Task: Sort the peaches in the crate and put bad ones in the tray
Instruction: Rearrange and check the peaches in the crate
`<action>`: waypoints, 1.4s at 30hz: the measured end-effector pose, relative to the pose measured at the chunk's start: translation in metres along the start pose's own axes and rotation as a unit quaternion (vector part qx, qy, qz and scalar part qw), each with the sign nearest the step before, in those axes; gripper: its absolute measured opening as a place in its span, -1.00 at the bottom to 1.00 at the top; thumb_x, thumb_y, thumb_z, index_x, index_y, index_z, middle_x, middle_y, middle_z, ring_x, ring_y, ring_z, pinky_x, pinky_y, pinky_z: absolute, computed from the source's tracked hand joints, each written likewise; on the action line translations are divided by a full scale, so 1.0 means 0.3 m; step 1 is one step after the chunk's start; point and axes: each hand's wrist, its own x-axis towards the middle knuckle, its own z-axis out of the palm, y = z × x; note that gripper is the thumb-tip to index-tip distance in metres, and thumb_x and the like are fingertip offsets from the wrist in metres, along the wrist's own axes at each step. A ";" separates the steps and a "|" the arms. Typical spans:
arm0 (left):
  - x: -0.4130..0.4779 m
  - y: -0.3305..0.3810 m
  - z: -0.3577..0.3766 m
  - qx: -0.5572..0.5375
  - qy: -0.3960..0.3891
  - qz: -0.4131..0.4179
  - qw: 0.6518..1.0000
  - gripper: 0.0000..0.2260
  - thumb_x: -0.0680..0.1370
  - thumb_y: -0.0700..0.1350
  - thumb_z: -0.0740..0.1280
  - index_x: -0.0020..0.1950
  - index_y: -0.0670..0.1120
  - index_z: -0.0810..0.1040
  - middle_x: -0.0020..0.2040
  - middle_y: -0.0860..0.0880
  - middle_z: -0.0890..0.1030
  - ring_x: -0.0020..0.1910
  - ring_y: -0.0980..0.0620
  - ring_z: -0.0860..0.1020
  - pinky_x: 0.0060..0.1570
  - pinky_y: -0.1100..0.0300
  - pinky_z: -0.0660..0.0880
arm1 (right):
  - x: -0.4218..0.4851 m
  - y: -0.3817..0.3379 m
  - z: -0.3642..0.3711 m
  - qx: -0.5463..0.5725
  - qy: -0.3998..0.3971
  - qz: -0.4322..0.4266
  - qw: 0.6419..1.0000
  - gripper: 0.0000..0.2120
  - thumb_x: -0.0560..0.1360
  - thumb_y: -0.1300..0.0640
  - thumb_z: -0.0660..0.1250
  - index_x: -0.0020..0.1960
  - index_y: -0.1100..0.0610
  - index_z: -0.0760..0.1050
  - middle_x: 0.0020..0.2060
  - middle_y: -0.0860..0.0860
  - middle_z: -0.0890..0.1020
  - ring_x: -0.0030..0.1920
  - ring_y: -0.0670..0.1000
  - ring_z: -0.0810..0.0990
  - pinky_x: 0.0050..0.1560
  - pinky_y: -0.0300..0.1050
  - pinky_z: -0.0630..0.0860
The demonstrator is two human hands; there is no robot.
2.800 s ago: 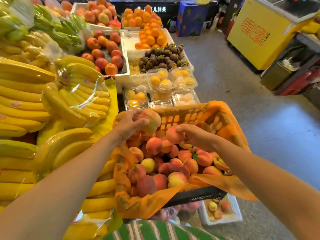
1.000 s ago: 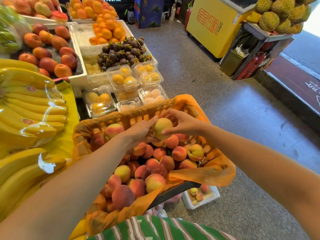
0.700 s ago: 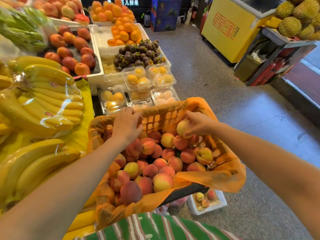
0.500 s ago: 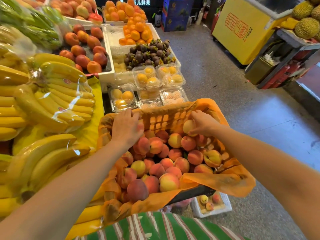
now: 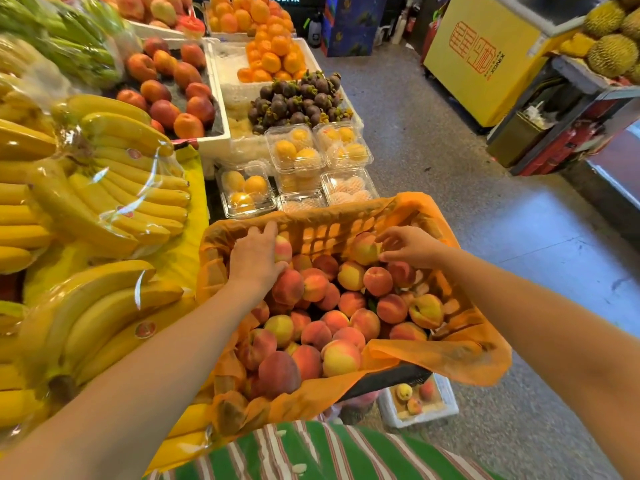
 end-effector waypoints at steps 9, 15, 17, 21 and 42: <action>0.037 0.075 -0.040 -0.297 -0.046 0.013 0.954 -0.52 0.32 0.13 0.54 0.10 -0.03 0.46 -0.02 0.02 0.53 -0.06 0.03 0.51 -0.08 0.08 0.53 | -0.106 0.007 -0.082 -0.020 0.146 -0.065 0.987 -0.74 0.51 0.07 0.39 0.18 0.09 0.57 0.17 0.07 0.57 0.20 0.08 0.51 0.22 0.04 0.46; 0.034 0.273 0.059 -0.530 -0.305 -0.087 0.786 -0.67 0.43 -0.02 0.47 0.12 -0.02 0.48 0.21 -0.17 0.49 0.15 -0.15 0.53 0.06 -0.09 0.56 | -0.231 0.180 -0.006 -0.095 0.144 0.024 0.985 -0.29 0.51 -0.05 0.35 0.55 0.02 0.10 0.55 0.12 0.06 0.53 0.18 0.06 0.48 0.21 0.14; 0.013 0.335 0.089 -0.593 -0.360 -0.126 0.709 -0.76 0.52 -0.05 0.33 0.15 -0.08 0.47 0.21 -0.23 0.50 0.13 -0.19 0.55 0.07 -0.04 0.55 | -0.278 0.227 0.047 -0.031 0.126 -0.006 0.992 -0.23 0.53 -0.04 0.32 0.58 0.03 -0.03 0.56 0.08 0.05 0.55 0.10 0.05 0.49 0.19 0.13; 0.011 0.413 0.147 -0.654 -0.416 -0.176 0.607 -0.73 0.59 0.04 0.18 0.08 -0.12 0.52 -0.05 -0.15 0.61 -0.10 -0.07 0.60 -0.02 0.09 0.55 | -0.311 0.232 0.093 0.034 0.163 -0.008 0.986 -0.29 0.56 -0.10 0.24 0.57 -0.07 -0.07 0.54 -0.01 0.14 0.52 0.02 0.16 0.49 0.08 0.21; 0.062 0.534 0.316 -0.129 -0.213 0.311 0.917 -0.39 0.50 0.14 0.36 0.44 -0.15 0.35 0.38 -0.17 0.43 0.35 -0.18 0.38 0.32 0.01 0.31 | -0.331 0.210 0.089 0.084 0.167 0.009 0.982 -0.28 0.56 0.01 0.30 0.57 -0.11 -0.04 0.52 0.00 0.24 0.48 0.01 0.26 0.45 0.00 0.26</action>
